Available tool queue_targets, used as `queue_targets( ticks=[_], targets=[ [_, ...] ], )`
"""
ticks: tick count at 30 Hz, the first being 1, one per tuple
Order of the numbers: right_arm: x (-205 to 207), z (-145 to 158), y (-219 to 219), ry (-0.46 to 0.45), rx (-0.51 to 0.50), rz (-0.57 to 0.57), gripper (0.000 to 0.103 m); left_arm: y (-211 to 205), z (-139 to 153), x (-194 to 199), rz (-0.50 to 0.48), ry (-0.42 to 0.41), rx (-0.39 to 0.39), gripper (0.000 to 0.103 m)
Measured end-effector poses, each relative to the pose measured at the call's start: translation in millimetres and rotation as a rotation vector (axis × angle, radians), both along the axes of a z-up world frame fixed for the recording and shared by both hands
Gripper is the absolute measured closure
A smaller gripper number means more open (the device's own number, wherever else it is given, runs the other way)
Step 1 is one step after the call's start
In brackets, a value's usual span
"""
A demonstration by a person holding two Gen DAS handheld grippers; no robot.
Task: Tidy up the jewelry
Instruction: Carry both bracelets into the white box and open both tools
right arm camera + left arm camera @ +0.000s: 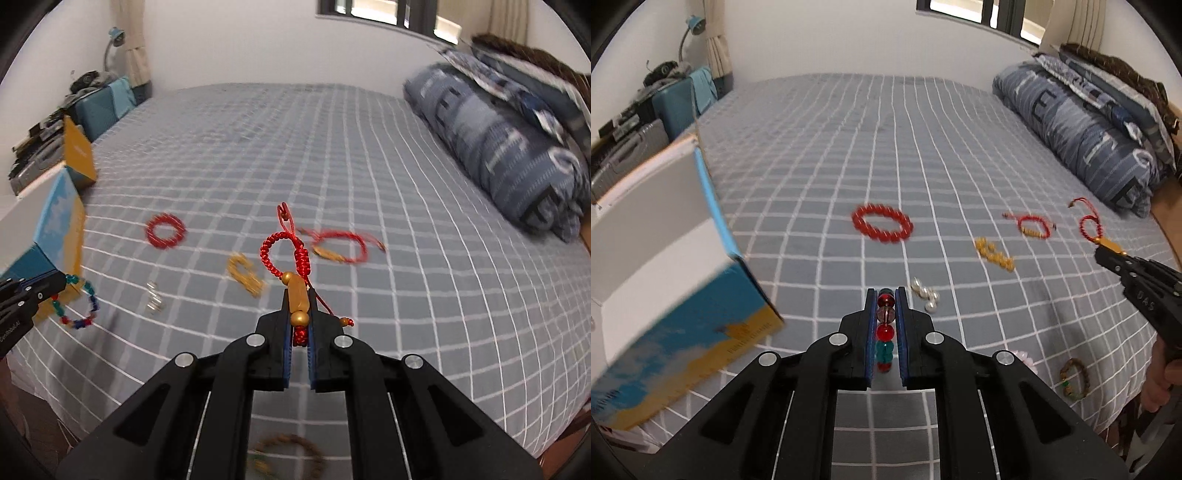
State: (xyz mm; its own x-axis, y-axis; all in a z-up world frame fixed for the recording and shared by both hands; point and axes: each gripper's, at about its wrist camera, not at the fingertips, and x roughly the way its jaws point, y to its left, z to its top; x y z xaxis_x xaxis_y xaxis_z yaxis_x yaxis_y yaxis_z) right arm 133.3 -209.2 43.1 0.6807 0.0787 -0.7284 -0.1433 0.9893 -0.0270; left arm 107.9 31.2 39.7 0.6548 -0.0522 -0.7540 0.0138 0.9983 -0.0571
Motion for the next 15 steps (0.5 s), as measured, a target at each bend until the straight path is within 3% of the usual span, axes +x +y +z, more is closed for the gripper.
queue_targets(
  ticks=[9,15],
  targets=[
    [8,47,105,-0.062,-0.004,0.163,0.097,56,63,-14,0.099,-0.098,0.021,0.094],
    [6,70,204,-0.084,0.0,0.313,0.097,106,86,-31,0.208,-0.124,0.069,0.094]
  ],
)
